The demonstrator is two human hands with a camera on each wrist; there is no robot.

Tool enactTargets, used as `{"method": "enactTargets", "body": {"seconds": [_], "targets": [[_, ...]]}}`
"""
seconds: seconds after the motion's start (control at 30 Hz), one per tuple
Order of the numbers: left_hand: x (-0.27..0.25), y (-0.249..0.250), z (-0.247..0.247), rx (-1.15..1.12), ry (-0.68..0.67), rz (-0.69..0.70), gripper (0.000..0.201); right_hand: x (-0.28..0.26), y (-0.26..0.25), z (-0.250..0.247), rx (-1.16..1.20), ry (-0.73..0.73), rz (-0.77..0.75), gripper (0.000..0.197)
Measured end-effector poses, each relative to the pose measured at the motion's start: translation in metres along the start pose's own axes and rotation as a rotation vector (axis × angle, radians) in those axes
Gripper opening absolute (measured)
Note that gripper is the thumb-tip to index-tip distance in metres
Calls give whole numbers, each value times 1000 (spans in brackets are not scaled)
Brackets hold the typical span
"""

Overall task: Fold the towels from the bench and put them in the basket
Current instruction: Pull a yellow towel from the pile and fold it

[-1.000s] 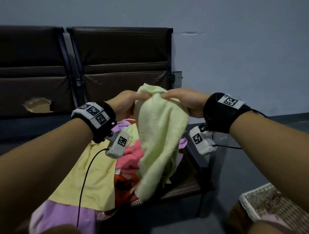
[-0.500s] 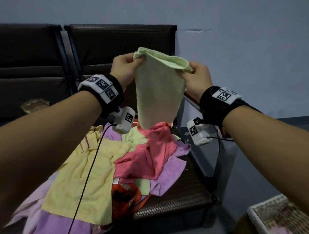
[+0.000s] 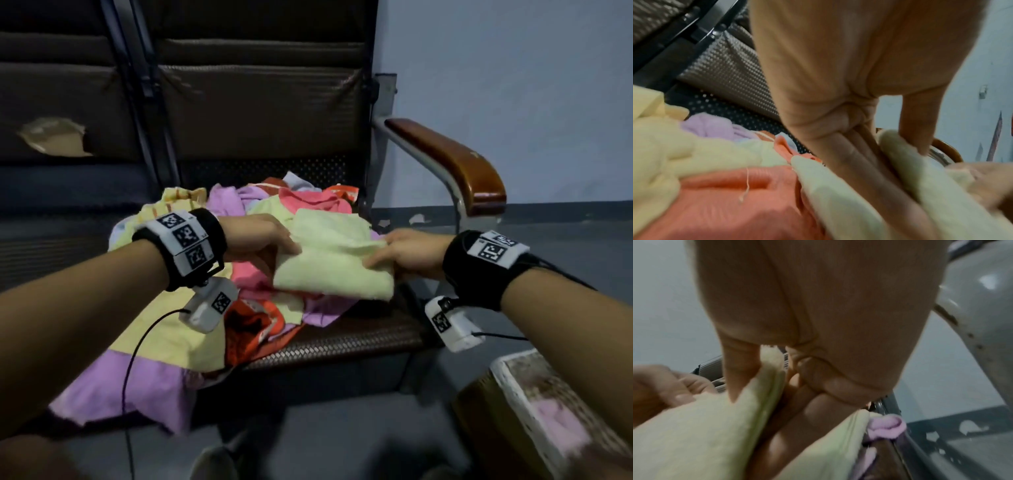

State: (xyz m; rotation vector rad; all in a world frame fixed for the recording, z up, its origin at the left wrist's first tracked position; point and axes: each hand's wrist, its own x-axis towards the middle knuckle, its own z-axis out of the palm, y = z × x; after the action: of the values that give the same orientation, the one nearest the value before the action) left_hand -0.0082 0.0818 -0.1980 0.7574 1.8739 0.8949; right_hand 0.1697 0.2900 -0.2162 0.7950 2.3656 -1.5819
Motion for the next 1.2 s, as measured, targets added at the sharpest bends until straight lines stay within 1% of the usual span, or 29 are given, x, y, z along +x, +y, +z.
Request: {"method": "enactTargets", "body": {"seconds": [0.07,0.1,0.13,0.2,0.23,0.3,0.37,0.4,0.47,0.53,0.6,0.63,0.7,0.77,0.8,0.83,0.87,0.9,0.93,0.97,1.0,1.03,1.07,1.1,1.13,1.17,1.2], "targets": [[1,-7,5,48,-108,-65,17,-1,12,6,-3,-92,94,9],[3,-9,6,64,-138,-77,18,0,15,7,6,-120,121,8],[6,-9,6,72,-148,-80,18,3,18,7,26,-128,134,11],[17,-8,6,70,-112,-63,20,13,20,6,61,-92,130,16],[25,-8,5,65,-64,-43,21,21,20,4,71,-50,119,15],[47,-8,1,47,89,21,24,36,18,1,111,69,105,14],[74,-10,-2,28,263,74,32,52,16,-3,156,193,98,23],[86,-12,-3,36,339,87,33,60,16,-5,147,251,85,26],[106,-14,-4,79,454,89,30,74,15,-8,96,356,49,24],[121,-16,-3,126,523,71,23,84,17,-9,46,399,26,18],[132,-19,-1,156,552,68,18,91,19,-7,-38,413,9,19],[134,-20,0,140,553,72,14,93,20,-6,-101,422,-4,22],[133,-22,-3,139,573,104,13,89,22,-2,-270,444,-43,36],[123,-22,-7,220,647,162,19,79,22,-1,-475,493,-135,44],[115,-23,-6,212,641,210,22,72,22,0,-550,509,-198,41],[103,-23,-3,152,565,248,23,65,21,1,-584,485,-253,35],[92,-25,2,96,442,268,19,58,21,3,-586,408,-288,28],[82,-28,8,105,318,272,16,51,22,7,-591,292,-289,26],[74,-34,13,213,224,262,22,46,25,12,-614,174,-264,30],[67,-41,18,388,172,249,36,42,28,17,-663,91,-236,40],[62,-49,22,566,158,241,53,38,32,22,-726,58,-222,54],[57,-55,27,697,157,240,69,35,35,26,-782,57,-222,69],[54,-60,30,752,158,247,80,33,37,28,-823,57,-223,82],[52,-64,33,762,163,253,85,31,38,30,-857,45,-222,91],[51,-66,35,757,176,257,83,29,39,31,-888,29,-219,95],[51,-66,35,741,199,259,77,27,39,32,-914,24,-215,93],[51,-65,33,717,228,265,65,27,38,32,-929,35,-212,84]]}}
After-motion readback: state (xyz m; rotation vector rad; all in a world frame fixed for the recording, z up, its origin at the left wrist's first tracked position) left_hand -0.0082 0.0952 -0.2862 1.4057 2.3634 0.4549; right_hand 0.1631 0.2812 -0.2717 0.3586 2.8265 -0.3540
